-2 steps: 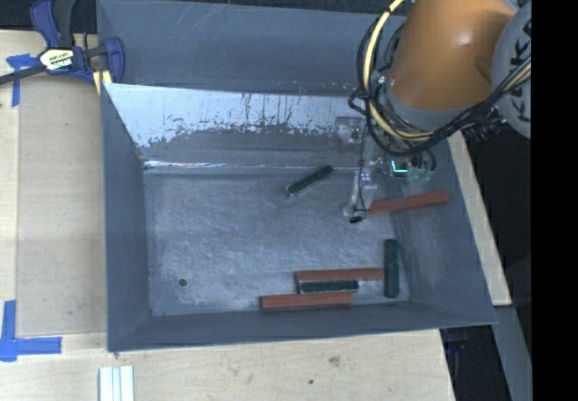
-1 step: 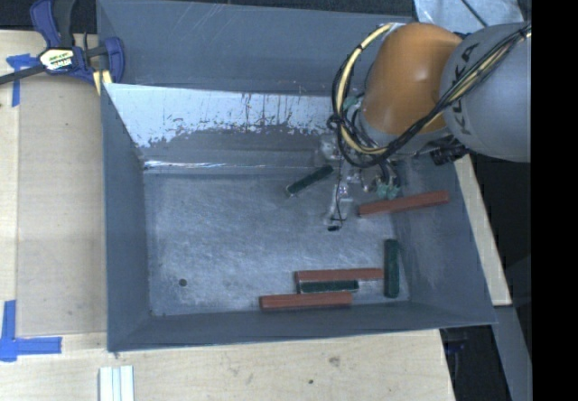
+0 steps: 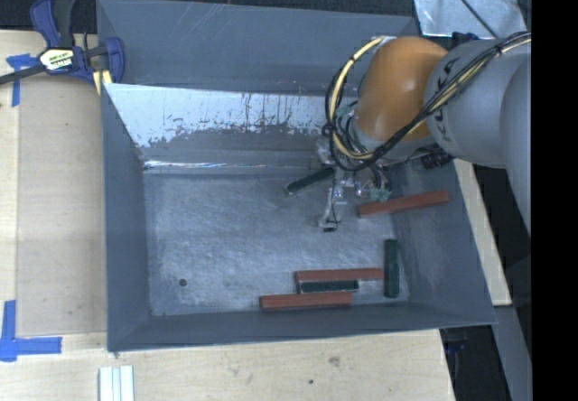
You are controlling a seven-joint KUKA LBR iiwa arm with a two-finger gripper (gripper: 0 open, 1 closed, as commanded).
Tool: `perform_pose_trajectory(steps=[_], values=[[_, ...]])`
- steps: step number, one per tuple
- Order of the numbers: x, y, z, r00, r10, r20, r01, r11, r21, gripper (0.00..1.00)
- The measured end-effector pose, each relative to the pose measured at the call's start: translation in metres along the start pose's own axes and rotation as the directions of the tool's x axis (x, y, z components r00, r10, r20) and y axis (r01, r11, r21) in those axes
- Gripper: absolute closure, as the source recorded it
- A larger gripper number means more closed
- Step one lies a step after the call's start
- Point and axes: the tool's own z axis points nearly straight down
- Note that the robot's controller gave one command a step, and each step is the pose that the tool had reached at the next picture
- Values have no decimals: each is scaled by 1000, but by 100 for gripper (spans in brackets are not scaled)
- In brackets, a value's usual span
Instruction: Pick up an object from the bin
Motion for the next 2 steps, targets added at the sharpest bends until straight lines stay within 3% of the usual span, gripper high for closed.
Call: perform_pose_trajectory(steps=[1,2], values=[[-1,0,-3,1000,0,4,0,1000,0,100],[28,22,-139,1000,-13,15,13,1000,-1,100]])
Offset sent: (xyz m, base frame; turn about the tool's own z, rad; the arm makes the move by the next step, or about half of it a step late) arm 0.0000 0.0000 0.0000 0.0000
